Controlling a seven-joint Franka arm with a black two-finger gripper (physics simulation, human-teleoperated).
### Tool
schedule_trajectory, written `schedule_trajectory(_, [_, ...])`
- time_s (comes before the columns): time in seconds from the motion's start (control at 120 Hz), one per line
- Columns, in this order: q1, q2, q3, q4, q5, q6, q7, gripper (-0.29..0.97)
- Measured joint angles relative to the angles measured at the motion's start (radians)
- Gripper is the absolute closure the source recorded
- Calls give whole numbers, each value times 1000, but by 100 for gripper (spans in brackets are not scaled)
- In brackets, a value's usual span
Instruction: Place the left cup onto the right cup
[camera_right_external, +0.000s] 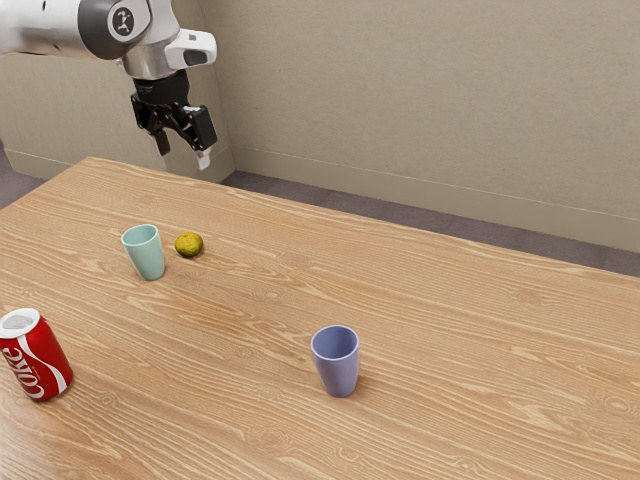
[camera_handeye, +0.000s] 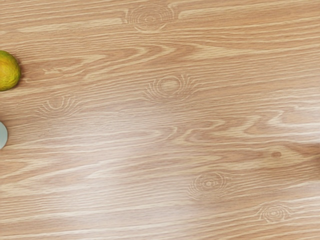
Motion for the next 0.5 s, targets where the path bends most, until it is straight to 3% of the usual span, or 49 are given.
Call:
schedule_trajectory(0.325, [-2, 7, 7, -1, 0, -7, -1, 0])
schedule_trajectory(0.5, [15, 29, 130, 4, -32, -29, 0, 0])
